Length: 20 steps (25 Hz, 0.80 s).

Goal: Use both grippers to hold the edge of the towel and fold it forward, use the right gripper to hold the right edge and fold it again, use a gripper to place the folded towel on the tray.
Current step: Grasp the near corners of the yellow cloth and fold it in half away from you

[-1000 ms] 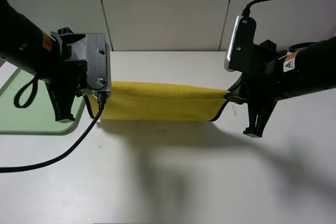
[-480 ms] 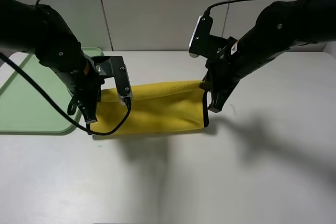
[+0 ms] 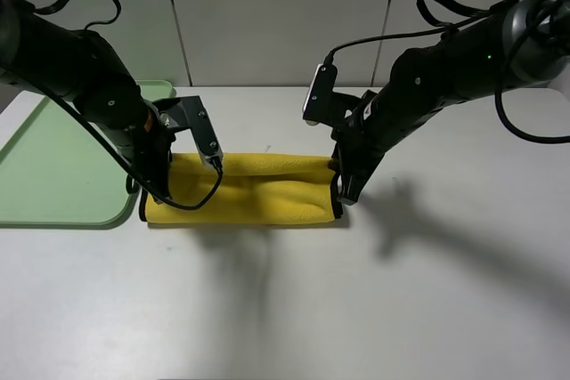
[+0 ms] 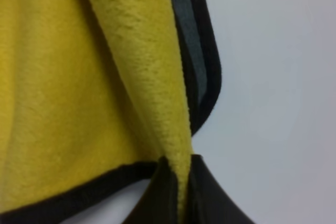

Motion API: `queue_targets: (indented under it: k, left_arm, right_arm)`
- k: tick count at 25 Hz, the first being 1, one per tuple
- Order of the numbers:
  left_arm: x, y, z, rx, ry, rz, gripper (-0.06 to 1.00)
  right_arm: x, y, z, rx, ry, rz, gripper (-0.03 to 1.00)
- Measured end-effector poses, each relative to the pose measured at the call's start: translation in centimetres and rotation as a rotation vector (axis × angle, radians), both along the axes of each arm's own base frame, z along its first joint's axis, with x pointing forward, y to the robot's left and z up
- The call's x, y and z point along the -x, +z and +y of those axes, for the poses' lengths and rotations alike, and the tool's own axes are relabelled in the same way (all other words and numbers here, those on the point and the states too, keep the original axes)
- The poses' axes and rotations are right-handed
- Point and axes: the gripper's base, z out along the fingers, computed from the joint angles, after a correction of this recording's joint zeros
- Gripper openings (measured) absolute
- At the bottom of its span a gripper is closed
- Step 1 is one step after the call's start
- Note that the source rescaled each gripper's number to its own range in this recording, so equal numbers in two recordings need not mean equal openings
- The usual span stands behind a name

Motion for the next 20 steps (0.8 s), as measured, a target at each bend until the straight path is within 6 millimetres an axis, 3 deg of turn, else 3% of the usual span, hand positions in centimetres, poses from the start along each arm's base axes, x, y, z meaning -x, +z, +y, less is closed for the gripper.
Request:
queue_targets:
  k: [6,9,10,12,14,15,17,20]
  left_arm:
    - [-0.08,0.02,-0.05,0.008,-0.003,-0.008,0.01]
    - [-0.09,0.03,-0.07,0.011,-0.003,-0.009,0.1]
    - [-0.09,0.03,-0.07,0.011,-0.003,-0.009,0.17]
    - [-0.12,0.03,-0.01,0.01,-0.002,-0.01,0.43]
    - [-0.17,0.05,-0.07,0.016,-0.006,-0.015,0.71]
    - [-0.22,0.06,-0.09,0.021,-0.008,-0.02,0.82]
    - [-0.28,0.09,-0.18,0.029,-0.013,-0.027,0.93]
    - [-0.31,0.1,-0.22,0.033,-0.015,-0.03,0.98]
  right_arm:
    - [-0.31,0.19,0.14,-0.017,0.001,-0.04,0.0]
    - [-0.32,0.19,0.14,-0.016,0.003,-0.041,0.03]
    - [-0.32,0.19,0.13,-0.015,0.003,-0.042,0.1]
    - [-0.32,0.19,0.13,-0.013,0.006,-0.043,0.35]
    - [-0.36,0.21,0.14,-0.013,0.008,-0.048,0.72]
    - [-0.41,0.25,0.16,-0.016,0.008,-0.055,0.84]
    - [-0.47,0.29,0.19,-0.02,0.008,-0.062,0.94]
    - [-0.48,0.3,0.2,-0.021,0.008,-0.064,0.99]
